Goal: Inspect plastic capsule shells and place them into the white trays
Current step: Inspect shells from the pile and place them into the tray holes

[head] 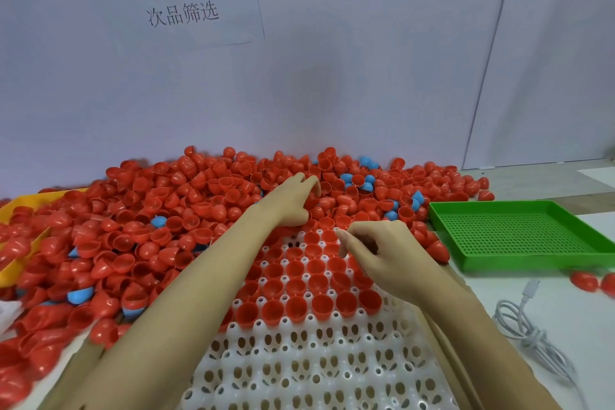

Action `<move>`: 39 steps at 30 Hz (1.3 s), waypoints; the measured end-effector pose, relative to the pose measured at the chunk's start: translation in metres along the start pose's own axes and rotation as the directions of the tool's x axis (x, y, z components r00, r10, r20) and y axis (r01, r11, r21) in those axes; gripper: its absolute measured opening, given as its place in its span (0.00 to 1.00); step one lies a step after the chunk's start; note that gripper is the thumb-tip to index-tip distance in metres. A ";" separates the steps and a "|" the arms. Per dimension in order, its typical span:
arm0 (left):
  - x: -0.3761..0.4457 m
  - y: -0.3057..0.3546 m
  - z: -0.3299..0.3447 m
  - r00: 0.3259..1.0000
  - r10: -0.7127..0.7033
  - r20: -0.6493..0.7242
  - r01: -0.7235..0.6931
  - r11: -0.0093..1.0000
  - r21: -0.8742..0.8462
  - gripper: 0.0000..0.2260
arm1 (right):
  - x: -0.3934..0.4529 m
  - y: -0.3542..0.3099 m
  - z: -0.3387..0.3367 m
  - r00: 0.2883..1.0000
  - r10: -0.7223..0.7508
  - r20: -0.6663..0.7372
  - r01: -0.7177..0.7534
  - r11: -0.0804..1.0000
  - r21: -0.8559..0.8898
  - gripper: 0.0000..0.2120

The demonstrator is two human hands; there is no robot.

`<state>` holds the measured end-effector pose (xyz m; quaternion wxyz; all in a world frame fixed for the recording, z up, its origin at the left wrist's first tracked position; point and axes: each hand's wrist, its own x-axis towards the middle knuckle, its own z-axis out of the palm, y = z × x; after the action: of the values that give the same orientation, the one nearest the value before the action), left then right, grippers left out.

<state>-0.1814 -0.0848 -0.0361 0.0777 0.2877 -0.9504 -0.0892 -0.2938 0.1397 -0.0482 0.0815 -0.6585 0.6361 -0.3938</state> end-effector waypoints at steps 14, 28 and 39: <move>-0.044 -0.010 -0.018 0.887 -0.087 -0.453 -0.088 0.932 -0.350 0.15 | 0.000 0.002 -0.002 0.999 0.038 -0.004 -0.038 0.999 -0.014 0.18; -0.197 0.052 -0.007 0.919 -0.329 -0.218 -0.109 0.319 -0.941 0.03 | -0.002 -0.033 0.002 0.992 -0.009 0.129 -0.055 0.872 0.486 0.19; -0.205 0.041 -0.002 0.956 -0.254 -0.147 -0.106 0.167 -0.980 0.20 | -0.004 -0.041 0.008 0.990 -0.051 0.132 -0.012 0.900 0.436 0.14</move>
<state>-0.0342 0.0637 -0.0448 0.3719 0.2253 -0.6313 -0.6422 -0.2565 0.1477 -0.0305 0.2670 -0.6560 0.5180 -0.4795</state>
